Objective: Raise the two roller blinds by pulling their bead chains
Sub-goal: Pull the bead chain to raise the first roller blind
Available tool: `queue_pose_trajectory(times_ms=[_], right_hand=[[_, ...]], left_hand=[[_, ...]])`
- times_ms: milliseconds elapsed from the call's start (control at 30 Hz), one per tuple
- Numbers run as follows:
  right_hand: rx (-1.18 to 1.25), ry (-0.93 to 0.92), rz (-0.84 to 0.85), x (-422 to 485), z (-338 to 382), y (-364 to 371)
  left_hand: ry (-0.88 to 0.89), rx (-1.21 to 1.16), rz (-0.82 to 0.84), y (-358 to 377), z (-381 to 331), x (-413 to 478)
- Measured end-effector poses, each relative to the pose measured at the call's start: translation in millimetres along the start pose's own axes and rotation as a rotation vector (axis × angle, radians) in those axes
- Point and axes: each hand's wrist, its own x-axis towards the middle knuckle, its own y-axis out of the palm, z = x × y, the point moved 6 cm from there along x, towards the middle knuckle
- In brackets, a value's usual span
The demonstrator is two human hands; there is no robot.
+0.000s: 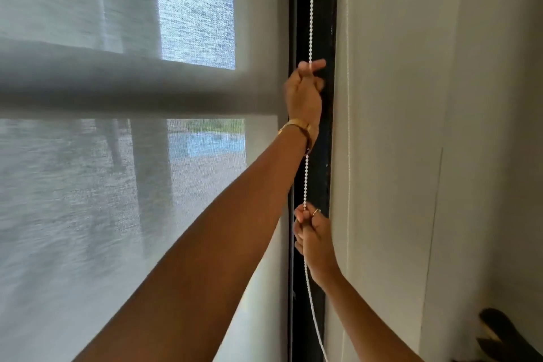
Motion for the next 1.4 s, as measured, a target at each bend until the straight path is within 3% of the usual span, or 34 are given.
queue_pose_trajectory(times_ms=[133, 267, 633, 833, 1033, 1200, 1300, 1400], right_hand=[[-0.002, 0.074, 0.109, 16, 5, -4], [-0.063, 0.057, 0.076, 51, 45, -19], [0.090, -0.124, 0.189, 162, 216, 25], [0.019, -0.166, 0.038, 184, 246, 32], [-0.047, -0.363, -0.088, 183, 228, 32], [-0.085, -0.468, -0.124, 180, 216, 37], [-0.138, -0.467, -0.143, 177, 196, 26], [-0.255, -0.434, -0.212, 168, 155, 7]], left_hand=[[0.235, 0.100, -0.059, -10, -11, 7], [0.274, 0.214, -0.085, -23, -8, 7], [0.043, 0.243, 0.029, -48, 90, -70], [-0.113, 0.320, 0.081, -78, 149, -122], [-0.250, 0.324, 0.221, -90, 184, -159], [-0.468, 0.270, 0.403, -88, 186, -121], [-0.409, 0.196, 0.384, -86, 156, -74], [-0.293, 0.112, 0.257, -82, 110, -23]])
